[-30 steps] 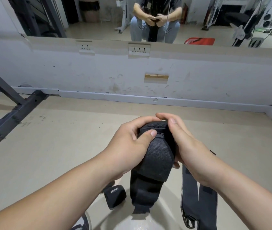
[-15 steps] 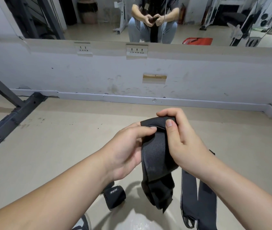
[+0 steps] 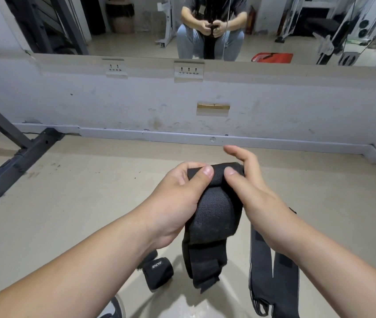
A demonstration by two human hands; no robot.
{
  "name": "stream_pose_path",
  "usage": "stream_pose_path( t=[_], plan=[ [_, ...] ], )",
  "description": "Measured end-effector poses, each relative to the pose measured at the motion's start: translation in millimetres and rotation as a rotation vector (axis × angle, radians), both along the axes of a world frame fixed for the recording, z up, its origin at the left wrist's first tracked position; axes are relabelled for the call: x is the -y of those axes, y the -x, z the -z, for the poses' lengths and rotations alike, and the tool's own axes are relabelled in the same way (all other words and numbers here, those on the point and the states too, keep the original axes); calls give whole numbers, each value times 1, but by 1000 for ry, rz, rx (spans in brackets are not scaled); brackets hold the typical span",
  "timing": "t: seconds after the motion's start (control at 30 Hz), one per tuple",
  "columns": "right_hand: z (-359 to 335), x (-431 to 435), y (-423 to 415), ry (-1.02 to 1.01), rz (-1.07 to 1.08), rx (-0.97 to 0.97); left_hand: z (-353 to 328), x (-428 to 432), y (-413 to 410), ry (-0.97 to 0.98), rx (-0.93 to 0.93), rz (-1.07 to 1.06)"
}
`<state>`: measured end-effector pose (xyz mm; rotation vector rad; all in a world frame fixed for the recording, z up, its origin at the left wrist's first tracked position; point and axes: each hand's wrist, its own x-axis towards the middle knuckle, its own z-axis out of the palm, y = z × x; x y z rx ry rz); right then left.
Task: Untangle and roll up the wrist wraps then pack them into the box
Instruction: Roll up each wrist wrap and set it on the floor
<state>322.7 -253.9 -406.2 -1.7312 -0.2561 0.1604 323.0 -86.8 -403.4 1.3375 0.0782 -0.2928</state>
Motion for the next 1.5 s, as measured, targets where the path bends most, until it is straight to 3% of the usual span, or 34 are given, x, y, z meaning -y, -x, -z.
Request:
stream_pose_path(
  t=[0.17, 0.5, 0.8, 1.2, 1.4, 1.5],
  plan=[
    [2, -2, 0, -82, 99, -123, 0, 2, 4, -127, 115, -33],
    [3, 16, -10, -168, 312, 51, 5, 0, -4, -5, 67, -102],
    [-7, 22, -7, -428, 100, -158, 3, -6, -9, 117, -28, -71],
    [-8, 13, -3, -516, 156, -253, 8, -5, -4, 42, -71, 14],
    [-11, 25, -4, -562, 15, -472, 5, -10, -4, 60, -55, 106],
    [-10, 21, -4, -548, 69, -426, 2, -10, -4, 58, -55, 94]
  ],
)
